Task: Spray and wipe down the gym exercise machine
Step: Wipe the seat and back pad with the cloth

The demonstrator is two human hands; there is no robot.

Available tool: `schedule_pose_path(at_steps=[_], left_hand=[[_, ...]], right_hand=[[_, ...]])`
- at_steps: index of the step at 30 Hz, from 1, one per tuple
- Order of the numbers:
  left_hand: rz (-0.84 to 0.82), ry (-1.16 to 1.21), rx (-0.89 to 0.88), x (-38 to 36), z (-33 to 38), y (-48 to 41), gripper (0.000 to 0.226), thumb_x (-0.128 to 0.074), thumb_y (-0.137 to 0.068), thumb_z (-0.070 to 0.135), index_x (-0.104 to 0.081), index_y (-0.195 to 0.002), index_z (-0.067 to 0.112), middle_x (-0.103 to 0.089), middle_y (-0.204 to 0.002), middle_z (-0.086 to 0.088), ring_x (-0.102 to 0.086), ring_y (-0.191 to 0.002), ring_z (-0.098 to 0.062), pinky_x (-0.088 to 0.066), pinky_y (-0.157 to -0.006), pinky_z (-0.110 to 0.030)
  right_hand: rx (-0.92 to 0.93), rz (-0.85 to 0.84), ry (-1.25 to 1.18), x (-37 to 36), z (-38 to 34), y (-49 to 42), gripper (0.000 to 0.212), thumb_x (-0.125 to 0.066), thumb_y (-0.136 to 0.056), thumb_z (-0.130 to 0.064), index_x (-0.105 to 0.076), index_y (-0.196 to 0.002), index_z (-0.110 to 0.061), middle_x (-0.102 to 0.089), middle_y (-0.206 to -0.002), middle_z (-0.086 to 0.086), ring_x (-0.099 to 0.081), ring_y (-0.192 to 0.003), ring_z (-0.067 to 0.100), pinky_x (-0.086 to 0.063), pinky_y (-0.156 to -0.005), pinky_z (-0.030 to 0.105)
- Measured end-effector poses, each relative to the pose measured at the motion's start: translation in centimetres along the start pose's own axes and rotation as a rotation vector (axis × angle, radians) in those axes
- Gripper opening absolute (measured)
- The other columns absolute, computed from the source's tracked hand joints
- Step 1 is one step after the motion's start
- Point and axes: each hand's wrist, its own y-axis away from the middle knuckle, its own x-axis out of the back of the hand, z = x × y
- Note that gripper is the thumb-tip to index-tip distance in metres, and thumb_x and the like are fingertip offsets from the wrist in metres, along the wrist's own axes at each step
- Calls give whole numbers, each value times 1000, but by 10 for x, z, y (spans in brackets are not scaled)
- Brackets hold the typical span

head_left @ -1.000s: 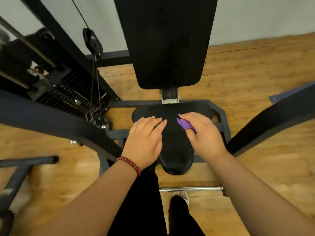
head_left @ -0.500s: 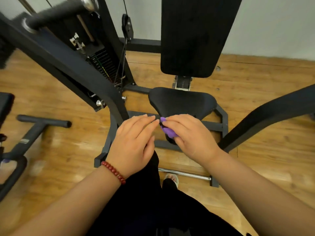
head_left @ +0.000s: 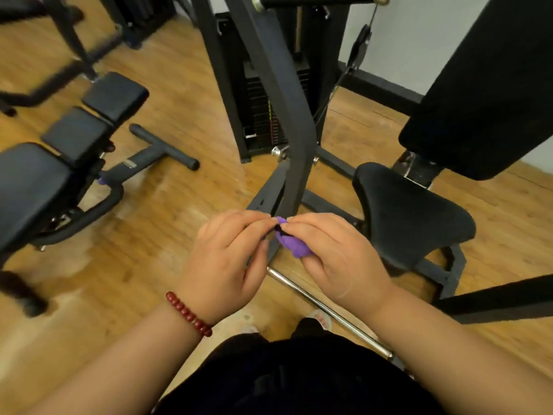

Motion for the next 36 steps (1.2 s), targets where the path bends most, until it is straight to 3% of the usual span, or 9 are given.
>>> schedule_pose_path(at_steps=[7,12,19,24,30,36], left_hand=[[56,-162,242,73,-49,94,31,-50,-93,16,-65,-115,3,-64,-113,-9,-61,-101,-27,-48,-89,-46],[98,-266,413,105,-43,162,30,-52,-92,16,-65,-117,5,-64,-115,-7,-59,-104,-26,-47,-91,-43],[253,-355,757,96,30,227,30,-52,-92,17,-65,-116,6,-65,-113,-6,-61,-103,-24,-48,-89,-41],[298,-373,1000,67,102,262,29,-51,-92,19,-66,-114,7,-66,-110,-3,-58,-102,-18,-47,-90,-36],[369,-410,1200,53,172,311,30,-50,-92,19,-67,-112,7,-66,-111,-5,-61,-101,-23,-50,-87,-42],[550,-499,1321,60,221,384,28,-51,-92,17,-69,-109,5,-66,-110,-7,-62,-99,-26,-50,-85,-46]], right_hand=[[194,-89,-57,-66,-71,-45,28,-57,-93,-19,-68,-117,-9,-67,-115,2,-59,-104,18,-49,-88,34],[371,-237,-108,-99,-118,-58,31,-53,-92,-21,-67,-118,-12,-66,-116,0,-59,-104,17,-51,-87,34],[625,-459,-223,-117,-155,-49,34,-66,-84,-11,-66,-118,-12,-67,-113,0,-62,-101,21,-53,-84,39],[744,-616,-326,-121,-173,-9,35,-67,-84,-12,-66,-118,-13,-67,-113,-1,-62,-100,20,-51,-84,31],[871,-819,-402,-131,-217,53,33,-63,-87,-13,-65,-120,-15,-66,-113,-3,-61,-101,19,-50,-84,30],[982,-886,-415,-151,-284,105,33,-60,-87,-14,-66,-119,-18,-67,-110,-6,-62,-98,20,-49,-80,29]])
